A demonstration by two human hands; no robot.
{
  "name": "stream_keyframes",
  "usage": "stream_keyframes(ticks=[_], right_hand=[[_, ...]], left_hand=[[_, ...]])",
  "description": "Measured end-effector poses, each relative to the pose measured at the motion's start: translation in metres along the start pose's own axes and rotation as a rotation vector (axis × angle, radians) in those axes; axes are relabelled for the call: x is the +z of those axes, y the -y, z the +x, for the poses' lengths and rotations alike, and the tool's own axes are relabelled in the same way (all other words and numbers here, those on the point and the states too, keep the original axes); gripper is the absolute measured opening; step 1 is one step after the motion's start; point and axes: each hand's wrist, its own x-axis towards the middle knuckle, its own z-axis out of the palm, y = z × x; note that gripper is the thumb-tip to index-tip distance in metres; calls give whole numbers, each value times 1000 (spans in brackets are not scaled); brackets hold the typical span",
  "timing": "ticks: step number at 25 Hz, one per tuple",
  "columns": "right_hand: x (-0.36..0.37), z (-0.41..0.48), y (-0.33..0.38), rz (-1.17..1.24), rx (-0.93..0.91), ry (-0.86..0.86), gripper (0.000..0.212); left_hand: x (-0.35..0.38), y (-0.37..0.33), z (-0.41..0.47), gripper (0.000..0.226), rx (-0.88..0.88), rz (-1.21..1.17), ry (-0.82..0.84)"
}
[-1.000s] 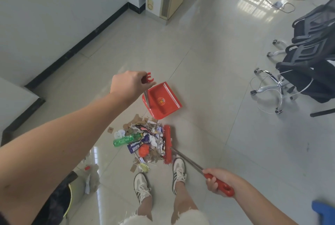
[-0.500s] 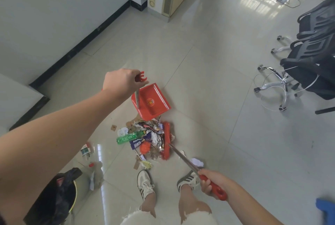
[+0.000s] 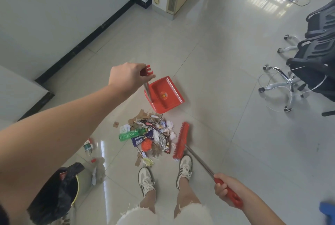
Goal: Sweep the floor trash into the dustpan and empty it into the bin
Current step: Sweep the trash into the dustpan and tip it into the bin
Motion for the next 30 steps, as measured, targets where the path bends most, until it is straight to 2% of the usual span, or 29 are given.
stream_keyframes(ticks=[3,6,8,13,24,30], right_hand=[[3,18,-3,-94,16,-51,33],[10,36,-27,-277,-42,-184,31],[18,45,-35,-301,-48,-212,29],[23,58,-13,-289,-47,-193,26],[25,51,-26,-265,-40,-134,24],[-1,12,-16,-127,-67,-76,26]], left_hand=[[1,-8,4,43,-17,-15,11],[8,-13,4,44,18,-6,35],[12,-11,2,44,28,-4,40],[13,-1,5,46,9,5,39],[11,-10,9,44,72,38,46],[8,-21,4,44,73,0,25]])
